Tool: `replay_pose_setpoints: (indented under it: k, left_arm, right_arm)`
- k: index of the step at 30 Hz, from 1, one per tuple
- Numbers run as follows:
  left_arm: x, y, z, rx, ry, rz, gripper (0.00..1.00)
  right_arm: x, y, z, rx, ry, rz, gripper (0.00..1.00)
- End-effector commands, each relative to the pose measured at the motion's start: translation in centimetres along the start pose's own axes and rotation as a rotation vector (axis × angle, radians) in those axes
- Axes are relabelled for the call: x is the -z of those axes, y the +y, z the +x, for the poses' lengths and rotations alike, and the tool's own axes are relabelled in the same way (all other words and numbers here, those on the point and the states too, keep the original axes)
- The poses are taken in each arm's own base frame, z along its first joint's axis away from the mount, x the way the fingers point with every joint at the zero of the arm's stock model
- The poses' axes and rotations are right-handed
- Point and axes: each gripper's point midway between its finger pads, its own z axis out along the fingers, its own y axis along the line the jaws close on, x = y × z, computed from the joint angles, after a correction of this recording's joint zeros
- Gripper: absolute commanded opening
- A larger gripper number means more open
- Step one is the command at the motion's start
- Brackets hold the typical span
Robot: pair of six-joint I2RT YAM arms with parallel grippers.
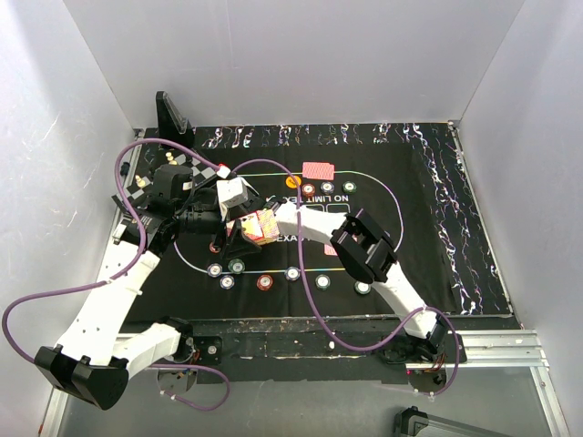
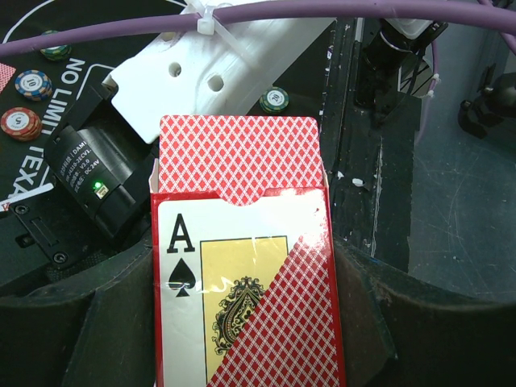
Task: Distribute texas hold em gaming equipment
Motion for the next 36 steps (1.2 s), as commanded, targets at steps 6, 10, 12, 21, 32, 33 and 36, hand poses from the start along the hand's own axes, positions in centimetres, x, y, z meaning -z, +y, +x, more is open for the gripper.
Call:
replay_pose_setpoints:
  k: [6,10,12,21,32,33,36]
  left_arm:
    - [0.7,-0.3,-2.3,-0.068,-0.057,0.002,0.0]
    - [0.7,-0.4,-2.5,-0.072,-0.06,0.004,0.0]
    - [0.8,-0.4,-2.5,-0.071,-0.06,0.001,0.0]
    - [0.8,-0.3,-2.5,-0.075,-0.062,-0.002,0.0]
    - [0.6,0.2,-2.1,-0.078,-0.06,-0.023,0.0]
    - [0.6,0.1,-2.0,-0.081,-0.058,-0.026,0.0]
    - [0.5,0.0,-1.5,-0.08,-0.058,-0.026,0.0]
  right_arm:
    - [1.4,-0.2,0.9,-0.053,0.029,-0.052,0.5]
    - [2.3,-0.6,0.9,-0.102,0.026,-0.087,0.59]
    - [3.0,-0.9,0.5,-0.12,0.01,-0.108,0.61]
    - [8.3,-4.7,-2.7,-0.282,-0.049,-0.198,0.78]
    - [20.6,-11.8,-5.2,-0.845,-0.029,-0.755,0.87]
    - [22.3,-12.0,-5.9,-0.881,-0.066,-0.87,0.87]
    - [26.0,-13.0,-6.3,-0.933,-0.163,-0.998,0.88]
